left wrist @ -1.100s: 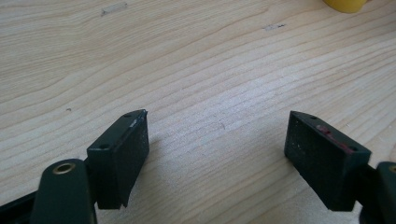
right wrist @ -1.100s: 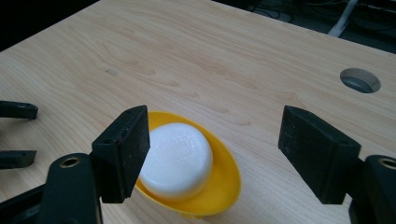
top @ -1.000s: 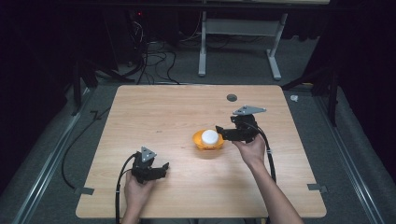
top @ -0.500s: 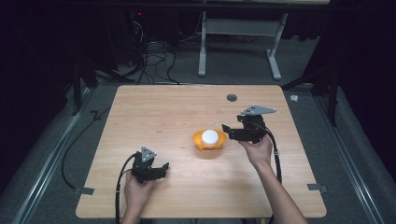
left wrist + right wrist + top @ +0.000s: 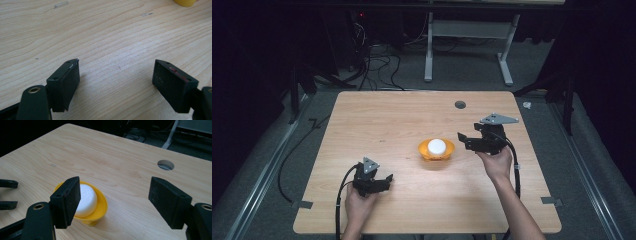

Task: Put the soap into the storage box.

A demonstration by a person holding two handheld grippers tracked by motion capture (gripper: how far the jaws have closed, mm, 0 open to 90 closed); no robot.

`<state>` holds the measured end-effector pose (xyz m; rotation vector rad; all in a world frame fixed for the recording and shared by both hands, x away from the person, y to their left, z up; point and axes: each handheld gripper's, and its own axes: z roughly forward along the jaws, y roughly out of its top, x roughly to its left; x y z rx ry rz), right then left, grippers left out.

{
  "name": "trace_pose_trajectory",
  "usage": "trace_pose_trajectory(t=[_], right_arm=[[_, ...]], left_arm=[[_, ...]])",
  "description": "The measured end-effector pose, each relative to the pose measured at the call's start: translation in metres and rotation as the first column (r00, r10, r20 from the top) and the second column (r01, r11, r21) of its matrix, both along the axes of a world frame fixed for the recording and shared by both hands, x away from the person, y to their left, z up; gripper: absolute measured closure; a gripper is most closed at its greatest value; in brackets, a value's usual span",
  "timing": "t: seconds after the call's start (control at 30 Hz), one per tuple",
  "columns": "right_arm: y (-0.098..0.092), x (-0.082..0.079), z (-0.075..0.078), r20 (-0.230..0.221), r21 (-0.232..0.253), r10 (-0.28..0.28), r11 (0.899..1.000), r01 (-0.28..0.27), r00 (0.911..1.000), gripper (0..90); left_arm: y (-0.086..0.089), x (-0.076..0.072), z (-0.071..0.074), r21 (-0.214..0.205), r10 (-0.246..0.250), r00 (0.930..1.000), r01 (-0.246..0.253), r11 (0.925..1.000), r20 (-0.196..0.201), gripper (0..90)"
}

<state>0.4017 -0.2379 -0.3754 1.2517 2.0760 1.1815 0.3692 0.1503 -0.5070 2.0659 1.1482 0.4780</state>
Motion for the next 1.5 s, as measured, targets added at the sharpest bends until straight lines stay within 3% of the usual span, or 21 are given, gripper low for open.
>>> trace_pose_trajectory(t=[0.8,1.5], right_arm=[[-0.037,-0.025,0.006,0.033,0.018,-0.069,0.998,0.068,0.9971,27.1],[-0.061,-0.046,0.001,0.052,0.048,-0.116,0.992,0.113,0.9919,27.1]], left_arm=[[0.0,0.0,0.0,-0.001,0.0,1.0,0.0,1.0,0.0,22.4],[0.0,0.0,0.0,0.0,0.0,1.0,0.0,1.0,0.0,22.4]])
